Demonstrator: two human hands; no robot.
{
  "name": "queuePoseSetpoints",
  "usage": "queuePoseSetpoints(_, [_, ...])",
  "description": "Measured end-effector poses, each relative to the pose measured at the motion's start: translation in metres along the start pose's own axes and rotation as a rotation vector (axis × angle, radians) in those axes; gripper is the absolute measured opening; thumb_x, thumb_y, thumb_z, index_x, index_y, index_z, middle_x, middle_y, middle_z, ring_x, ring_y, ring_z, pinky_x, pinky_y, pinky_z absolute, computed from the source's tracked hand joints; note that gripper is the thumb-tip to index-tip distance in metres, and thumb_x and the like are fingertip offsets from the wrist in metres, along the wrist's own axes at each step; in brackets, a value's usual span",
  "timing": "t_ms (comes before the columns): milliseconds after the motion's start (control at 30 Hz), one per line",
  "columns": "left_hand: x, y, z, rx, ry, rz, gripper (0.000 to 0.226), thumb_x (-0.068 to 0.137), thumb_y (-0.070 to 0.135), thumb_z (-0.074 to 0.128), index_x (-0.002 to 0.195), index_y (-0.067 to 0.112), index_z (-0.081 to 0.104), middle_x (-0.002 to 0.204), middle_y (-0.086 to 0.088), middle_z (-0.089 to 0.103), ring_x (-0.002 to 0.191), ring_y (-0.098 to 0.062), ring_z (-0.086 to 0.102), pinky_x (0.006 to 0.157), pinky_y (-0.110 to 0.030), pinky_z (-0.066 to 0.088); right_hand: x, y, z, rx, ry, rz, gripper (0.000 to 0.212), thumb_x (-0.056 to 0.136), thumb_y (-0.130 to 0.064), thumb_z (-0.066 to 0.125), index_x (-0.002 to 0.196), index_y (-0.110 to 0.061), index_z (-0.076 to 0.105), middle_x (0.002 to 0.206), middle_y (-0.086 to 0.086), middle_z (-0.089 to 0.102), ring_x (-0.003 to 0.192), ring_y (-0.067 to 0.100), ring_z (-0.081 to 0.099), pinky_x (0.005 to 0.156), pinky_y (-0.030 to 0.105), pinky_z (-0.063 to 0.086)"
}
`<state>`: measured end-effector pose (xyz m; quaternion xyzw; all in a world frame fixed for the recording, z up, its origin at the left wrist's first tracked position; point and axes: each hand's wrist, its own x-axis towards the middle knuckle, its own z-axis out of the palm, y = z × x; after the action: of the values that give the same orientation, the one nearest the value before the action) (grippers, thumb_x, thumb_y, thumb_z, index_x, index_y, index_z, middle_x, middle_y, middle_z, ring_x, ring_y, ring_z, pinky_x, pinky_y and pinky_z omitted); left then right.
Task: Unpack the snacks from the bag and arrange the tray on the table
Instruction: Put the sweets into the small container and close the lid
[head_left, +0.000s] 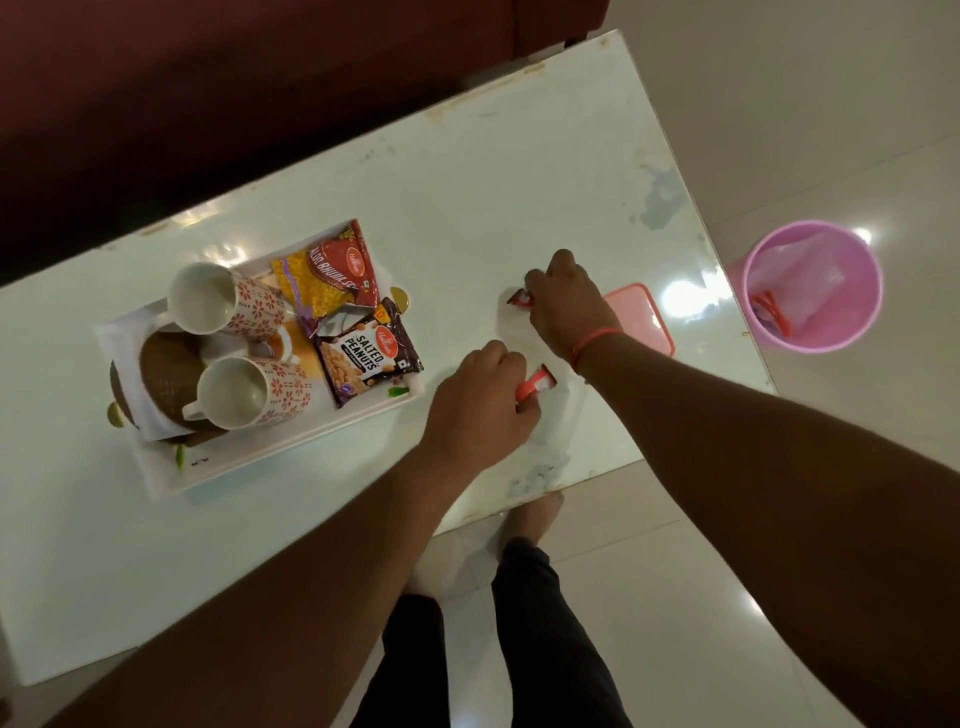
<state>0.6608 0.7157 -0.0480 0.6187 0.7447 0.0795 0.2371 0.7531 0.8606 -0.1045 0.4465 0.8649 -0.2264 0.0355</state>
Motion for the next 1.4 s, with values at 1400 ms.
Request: queuePoseSetpoints(1400, [0.017,0.006,0.011,-0.634,0.033,-0.511,0.019,0.095,0.01,0.052,0.112,0.012,0.06,0.118,-0.004,0.062,0.108,-0.019,0.06,0.087,-0.023,0.046,-0.083,0.016,-0.029,0.633,0.167,0.632,0.058,0.079,-0.042,0.061,0.131,-0.022,0.046,0.124,0.011,0.047,0.107,0.028,0.054,0.09,0.04,0.052])
